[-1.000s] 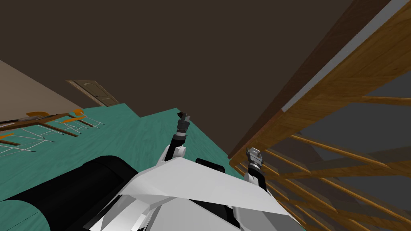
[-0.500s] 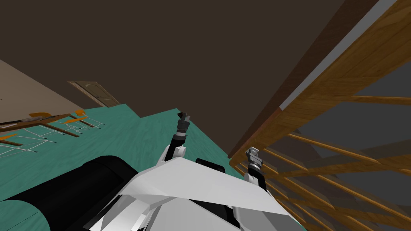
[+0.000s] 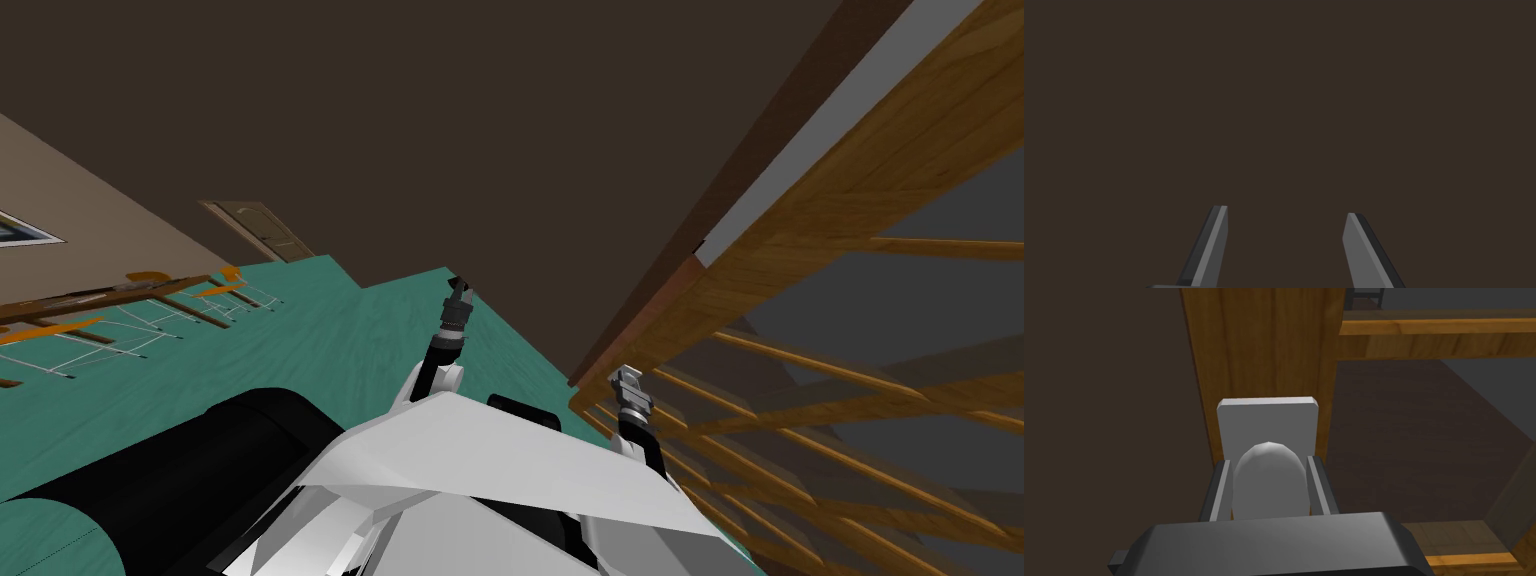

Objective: Pull the door open

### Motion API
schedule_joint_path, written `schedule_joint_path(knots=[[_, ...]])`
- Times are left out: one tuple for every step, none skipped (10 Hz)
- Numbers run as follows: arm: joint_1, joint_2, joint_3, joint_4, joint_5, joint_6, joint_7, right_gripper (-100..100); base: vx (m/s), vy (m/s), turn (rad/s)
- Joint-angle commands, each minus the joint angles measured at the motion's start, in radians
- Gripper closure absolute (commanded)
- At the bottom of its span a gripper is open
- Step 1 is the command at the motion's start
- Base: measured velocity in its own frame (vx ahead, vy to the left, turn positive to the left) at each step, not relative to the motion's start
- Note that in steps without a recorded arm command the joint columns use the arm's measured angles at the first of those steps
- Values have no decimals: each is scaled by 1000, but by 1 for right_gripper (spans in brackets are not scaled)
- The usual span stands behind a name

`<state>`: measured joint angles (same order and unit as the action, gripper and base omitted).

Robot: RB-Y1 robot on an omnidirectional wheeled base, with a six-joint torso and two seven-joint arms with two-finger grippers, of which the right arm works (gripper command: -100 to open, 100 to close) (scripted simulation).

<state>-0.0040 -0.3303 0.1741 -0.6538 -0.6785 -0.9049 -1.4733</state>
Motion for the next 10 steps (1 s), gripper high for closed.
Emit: schedule_joint_path(knots=[[1,-9,25,5,12,-10,-27,100,-217,-19,94],[7,-19,45,-2,22,-12,-45,100,-242,-37,107],[10,-25,57,-6,28,-14,-56,100,-235,-27,85],[13,-30,68,-9,33,-15,-65,100,-208,1,58],[15,-35,78,-12,38,-16,-74,100,-224,11,57],[10,-31,72,-5,36,-15,-68,100,-104,7,15],[21,-42,93,-10,45,-21,-86,100,-175,-11,73],[26,-50,104,-14,51,-27,-97,100,-225,-47,96],[31,-59,118,-18,57,-33,-110,100,-200,-43,82],[37,-68,132,-22,64,-40,-122,100,-218,-23,87]])
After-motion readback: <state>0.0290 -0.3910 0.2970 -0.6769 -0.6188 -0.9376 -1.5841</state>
